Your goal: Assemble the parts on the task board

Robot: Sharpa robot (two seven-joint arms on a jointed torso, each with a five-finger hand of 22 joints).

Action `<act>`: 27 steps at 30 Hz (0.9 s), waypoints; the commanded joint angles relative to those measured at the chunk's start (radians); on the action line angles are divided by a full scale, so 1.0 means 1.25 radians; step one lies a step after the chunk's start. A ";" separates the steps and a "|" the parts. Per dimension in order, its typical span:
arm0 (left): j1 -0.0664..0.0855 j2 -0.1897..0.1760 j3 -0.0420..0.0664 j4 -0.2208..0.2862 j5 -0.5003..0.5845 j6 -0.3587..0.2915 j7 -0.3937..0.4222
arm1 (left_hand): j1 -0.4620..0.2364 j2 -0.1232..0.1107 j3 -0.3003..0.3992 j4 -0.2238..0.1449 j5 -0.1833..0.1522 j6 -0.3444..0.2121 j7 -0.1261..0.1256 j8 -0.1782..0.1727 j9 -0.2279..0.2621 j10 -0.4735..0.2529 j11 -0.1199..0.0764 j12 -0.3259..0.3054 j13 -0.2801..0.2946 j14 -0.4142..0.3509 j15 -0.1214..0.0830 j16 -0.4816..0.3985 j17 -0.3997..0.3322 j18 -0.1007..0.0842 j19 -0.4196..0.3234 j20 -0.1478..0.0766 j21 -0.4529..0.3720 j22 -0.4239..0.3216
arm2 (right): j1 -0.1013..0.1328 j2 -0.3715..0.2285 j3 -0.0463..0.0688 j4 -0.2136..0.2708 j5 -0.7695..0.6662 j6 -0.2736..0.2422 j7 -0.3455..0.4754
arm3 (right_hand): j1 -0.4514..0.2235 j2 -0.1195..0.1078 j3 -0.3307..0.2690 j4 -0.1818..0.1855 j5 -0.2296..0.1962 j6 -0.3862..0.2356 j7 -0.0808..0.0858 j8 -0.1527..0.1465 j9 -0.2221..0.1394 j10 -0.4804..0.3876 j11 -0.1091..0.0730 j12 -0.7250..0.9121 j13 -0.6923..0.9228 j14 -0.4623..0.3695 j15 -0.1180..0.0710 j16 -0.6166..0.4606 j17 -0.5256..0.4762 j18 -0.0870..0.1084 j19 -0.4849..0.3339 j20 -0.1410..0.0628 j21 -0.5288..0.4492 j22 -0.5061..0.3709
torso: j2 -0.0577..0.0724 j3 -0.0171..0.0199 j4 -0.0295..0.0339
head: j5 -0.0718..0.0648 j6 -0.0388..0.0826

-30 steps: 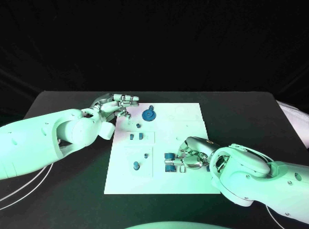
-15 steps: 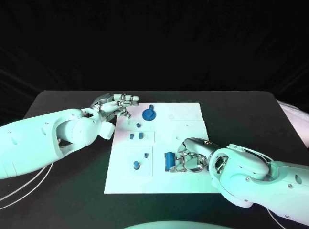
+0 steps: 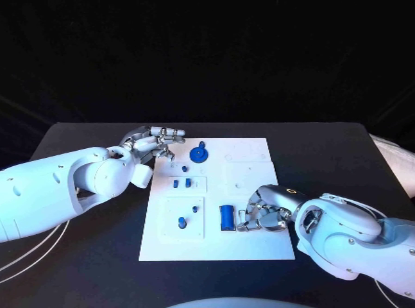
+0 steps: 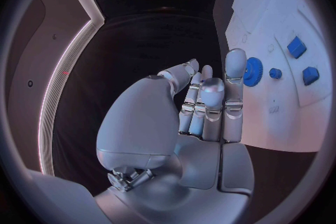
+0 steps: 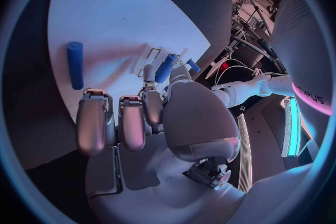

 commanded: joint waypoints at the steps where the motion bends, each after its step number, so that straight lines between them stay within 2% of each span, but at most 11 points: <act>1: 0.000 -0.001 0.000 -0.001 -0.003 0.014 0.006 | -0.005 0.003 -0.006 -0.001 -0.002 -0.007 -0.001 0.003 -0.001 -0.006 -0.002 0.005 0.001 -0.004 0.002 0.003 -0.001 0.015 0.000 0.006 -0.002 0.000 | 0.011 -0.034 0.001 0.016 0.092 0.028 0.100 | -0.011 -0.007 -0.010 0.001 -0.014 -0.021 0.006 -0.013 -0.002 -0.022 0.006 -0.031 -0.114 0.057 0.008 -0.007 0.069 -0.002 -0.009 0.002 -0.008 -0.013 | -0.001 -0.0003 -0.0016 | -0.006 0.003; 4: 0.000 0.000 0.000 -0.001 -0.003 0.013 0.006 | -0.005 0.003 -0.006 -0.001 -0.002 -0.007 -0.001 0.003 -0.001 -0.006 -0.002 0.005 0.001 -0.004 0.002 0.003 -0.001 0.015 0.000 0.006 -0.002 0.000 | 0.025 -0.077 0.001 0.025 0.105 0.028 0.112 | 0.016 0.004 -0.007 -0.010 0.008 -0.041 0.016 -0.030 -0.006 -0.046 0.015 -0.070 -0.144 0.057 0.015 -0.008 0.069 -0.002 -0.012 0.009 -0.012 -0.018 | -0.001 -0.0006 -0.0023 | -0.010 0.004; 8: 0.000 0.000 0.000 -0.001 -0.003 0.013 0.006 | -0.005 0.003 -0.006 -0.001 -0.002 -0.007 -0.001 0.003 -0.001 -0.006 -0.002 0.005 0.001 -0.004 0.002 0.003 -0.001 0.015 0.000 0.006 -0.002 0.000 | 0.041 -0.130 0.001 0.031 0.089 0.034 0.117 | 0.065 0.025 0.004 -0.029 0.044 -0.071 0.032 -0.071 -0.024 -0.080 0.028 -0.137 -0.199 0.056 0.026 -0.010 0.068 0.000 -0.015 0.019 -0.018 -0.025 | 0.000 -0.0002 -0.0010 | -0.017 0.007; 10: 0.000 0.000 0.000 -0.001 -0.003 0.013 0.006 | -0.005 0.003 -0.006 -0.001 -0.002 -0.007 -0.001 0.003 -0.001 -0.006 -0.002 0.005 0.001 -0.004 0.002 0.003 -0.001 0.015 0.000 0.006 -0.002 0.000 | 0.045 -0.153 0.001 0.033 0.062 0.034 0.104 | 0.088 0.040 0.014 -0.038 0.051 -0.065 0.033 -0.081 -0.029 -0.082 0.028 -0.146 -0.207 0.057 0.027 -0.011 0.068 0.000 -0.015 0.020 -0.018 -0.025 | 0.000 0.0006 -0.0010 | -0.019 0.009; 14: 0.000 0.001 0.000 -0.001 -0.003 0.013 0.006 | -0.005 0.003 -0.006 -0.001 -0.002 -0.007 -0.001 0.003 -0.001 -0.006 -0.002 0.005 0.001 -0.004 0.002 0.003 -0.001 0.015 0.000 0.006 -0.002 0.000 | 0.048 -0.176 0.000 0.033 -0.003 0.036 0.072 | 0.118 0.061 0.033 -0.048 0.028 -0.038 0.026 -0.088 -0.033 -0.079 0.022 -0.159 -0.217 0.056 0.023 -0.012 0.067 0.000 -0.013 0.019 -0.017 -0.023 | -0.001 0.0005 -0.0038 | -0.020 0.008; 15: 0.000 0.001 0.000 -0.001 -0.003 0.013 0.006 | -0.005 0.003 -0.006 -0.001 -0.002 -0.007 -0.001 0.003 -0.001 -0.006 -0.002 0.005 0.001 -0.004 0.002 0.003 -0.001 0.015 0.000 0.006 -0.002 0.000 | 0.048 -0.180 0.000 0.033 -0.019 0.037 0.063 | 0.122 0.064 0.037 -0.050 0.021 -0.030 0.023 -0.088 -0.034 -0.077 0.020 -0.160 -0.219 0.056 0.022 -0.013 0.066 0.000 -0.013 0.018 -0.017 -0.023 | -0.001 0.0005 -0.0030 | -0.021 0.009; 19: 0.000 0.002 0.000 -0.001 -0.003 0.014 0.006 | -0.005 0.003 -0.006 -0.001 -0.002 -0.007 -0.001 0.003 -0.001 -0.006 -0.002 0.005 0.001 -0.004 0.002 0.003 -0.001 0.015 0.000 0.006 -0.002 0.000 | 0.047 -0.188 -0.002 0.032 -0.068 0.040 0.030 | 0.121 0.064 0.041 -0.046 0.004 -0.009 0.017 -0.091 -0.036 -0.070 0.015 -0.165 -0.222 0.056 0.017 -0.015 0.064 0.000 -0.013 0.014 -0.018 -0.024 | 0.000 0.0005 -0.0014 | -0.024 0.011; 27: 0.000 0.002 0.000 0.000 -0.003 0.014 0.006 | -0.005 0.003 -0.006 -0.001 -0.002 -0.007 -0.001 0.003 -0.001 -0.006 -0.002 0.005 0.001 -0.004 0.002 0.003 -0.001 0.015 0.000 0.006 -0.002 0.000 | 0.030 -0.173 -0.005 0.020 -0.121 0.053 -0.025 | 0.089 0.042 0.030 -0.018 0.033 0.005 0.015 -0.101 -0.040 -0.062 0.013 -0.169 -0.224 0.056 0.015 -0.016 0.064 0.000 -0.013 0.011 -0.020 -0.026 | 0.000 0.0002 0.0001 | -0.030 0.012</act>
